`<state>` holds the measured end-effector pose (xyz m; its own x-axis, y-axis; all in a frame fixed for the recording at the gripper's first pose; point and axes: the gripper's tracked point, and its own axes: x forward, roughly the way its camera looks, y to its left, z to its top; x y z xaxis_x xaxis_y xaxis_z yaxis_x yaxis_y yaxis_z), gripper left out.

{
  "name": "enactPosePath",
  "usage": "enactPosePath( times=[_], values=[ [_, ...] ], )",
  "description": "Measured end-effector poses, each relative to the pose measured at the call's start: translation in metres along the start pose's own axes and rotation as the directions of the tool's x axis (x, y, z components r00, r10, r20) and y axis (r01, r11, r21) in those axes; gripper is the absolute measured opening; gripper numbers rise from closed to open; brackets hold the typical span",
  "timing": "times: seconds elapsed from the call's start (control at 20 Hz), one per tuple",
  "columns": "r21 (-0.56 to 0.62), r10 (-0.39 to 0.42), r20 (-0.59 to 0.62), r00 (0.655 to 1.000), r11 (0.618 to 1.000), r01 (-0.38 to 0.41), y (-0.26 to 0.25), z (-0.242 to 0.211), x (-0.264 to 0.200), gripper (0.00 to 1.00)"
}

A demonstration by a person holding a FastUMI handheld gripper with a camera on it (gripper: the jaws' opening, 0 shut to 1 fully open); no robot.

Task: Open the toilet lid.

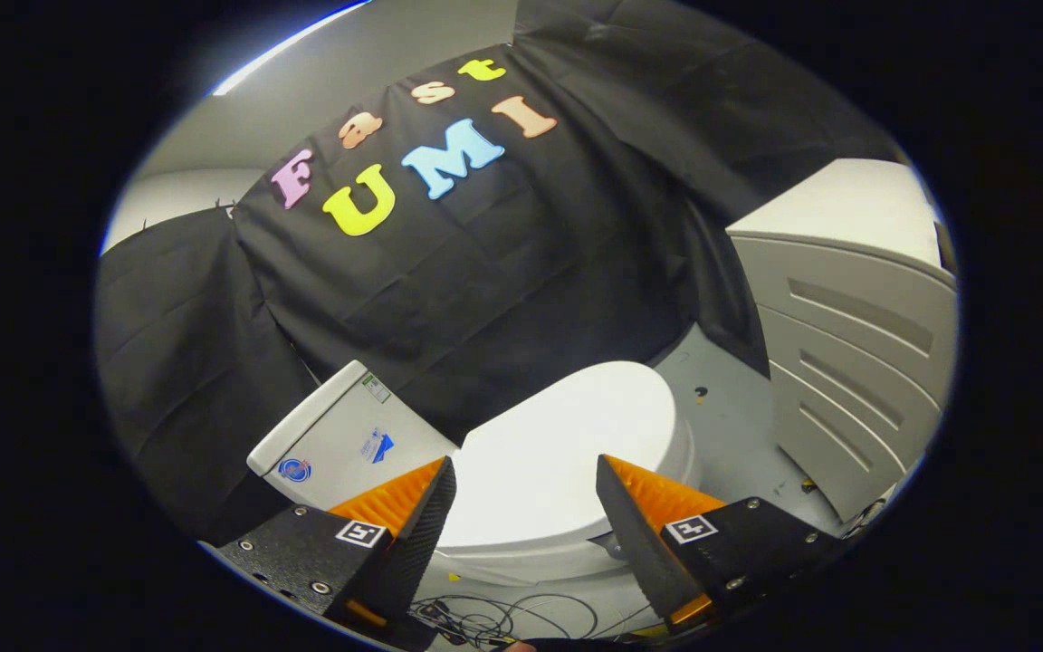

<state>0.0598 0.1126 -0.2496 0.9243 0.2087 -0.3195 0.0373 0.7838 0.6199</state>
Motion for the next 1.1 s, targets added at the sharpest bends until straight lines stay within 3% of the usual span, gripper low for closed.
enactPosePath(
  times=[0.3,0.55,0.85,1.1],
  values=[
    [0.136,-0.115,-0.036,0.993,0.984,0.118,-0.041,-0.041,0.011,0.96],
    [0.336,-0.19,-0.067,0.98,0.92,0.201,-0.087,-0.072,0.013,0.94],
    [0.499,-0.184,-0.069,0.98,0.845,0.194,-0.1,-0.1,0.033,0.92],
    [0.534,-0.164,-0.061,0.985,0.828,0.171,-0.102,-0.108,0.04,0.92]
  ],
)
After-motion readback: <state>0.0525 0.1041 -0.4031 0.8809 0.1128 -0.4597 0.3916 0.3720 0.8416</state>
